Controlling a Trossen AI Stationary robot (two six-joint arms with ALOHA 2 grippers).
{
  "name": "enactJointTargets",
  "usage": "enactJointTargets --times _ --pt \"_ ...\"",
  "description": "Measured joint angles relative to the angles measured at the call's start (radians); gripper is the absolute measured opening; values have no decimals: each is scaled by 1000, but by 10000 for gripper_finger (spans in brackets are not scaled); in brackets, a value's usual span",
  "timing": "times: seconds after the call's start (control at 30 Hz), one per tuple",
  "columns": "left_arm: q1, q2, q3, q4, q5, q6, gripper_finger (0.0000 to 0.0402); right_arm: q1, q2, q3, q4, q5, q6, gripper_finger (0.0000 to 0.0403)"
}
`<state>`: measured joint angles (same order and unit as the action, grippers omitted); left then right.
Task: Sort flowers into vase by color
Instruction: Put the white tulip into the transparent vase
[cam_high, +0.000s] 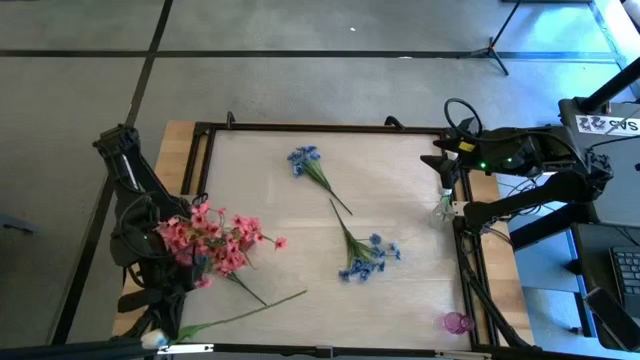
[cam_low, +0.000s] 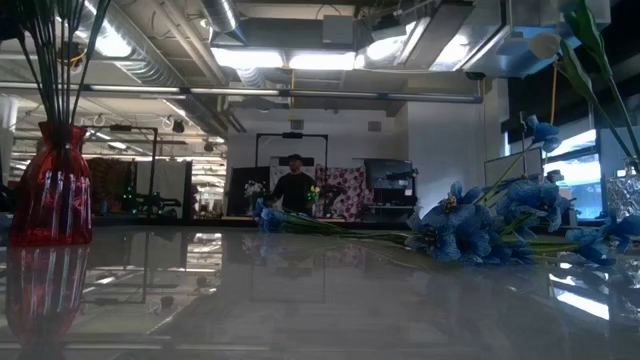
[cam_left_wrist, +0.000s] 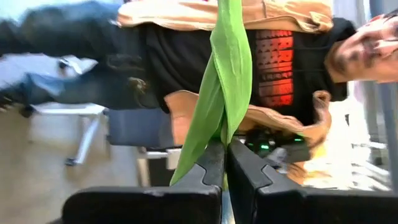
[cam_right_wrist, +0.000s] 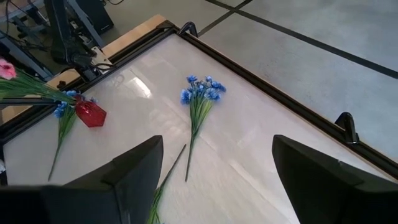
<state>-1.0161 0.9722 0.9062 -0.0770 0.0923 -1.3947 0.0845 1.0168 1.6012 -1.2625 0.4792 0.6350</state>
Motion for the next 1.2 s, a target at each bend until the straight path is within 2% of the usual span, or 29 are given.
enactJointTargets --times 0.33,0.6,0.73,0.97,1.2 --pt "0 0 190 -356 -97 138 1 0 35 0 -5 -1 0 301" --pt "0 -3 346 -670 -100 110 1 0 60 0 -24 -1 -8 301" --pt "0 -4 436 -882 -64 44 1 0 63 0 -22 -1 -12 301" --pt "21 -9 501 -1108 55 -58 1 0 77 0 -28 1 -16 301" --pt "24 -44 501 -1161 83 -91 1 0 84 0 -31 2 -38 301"
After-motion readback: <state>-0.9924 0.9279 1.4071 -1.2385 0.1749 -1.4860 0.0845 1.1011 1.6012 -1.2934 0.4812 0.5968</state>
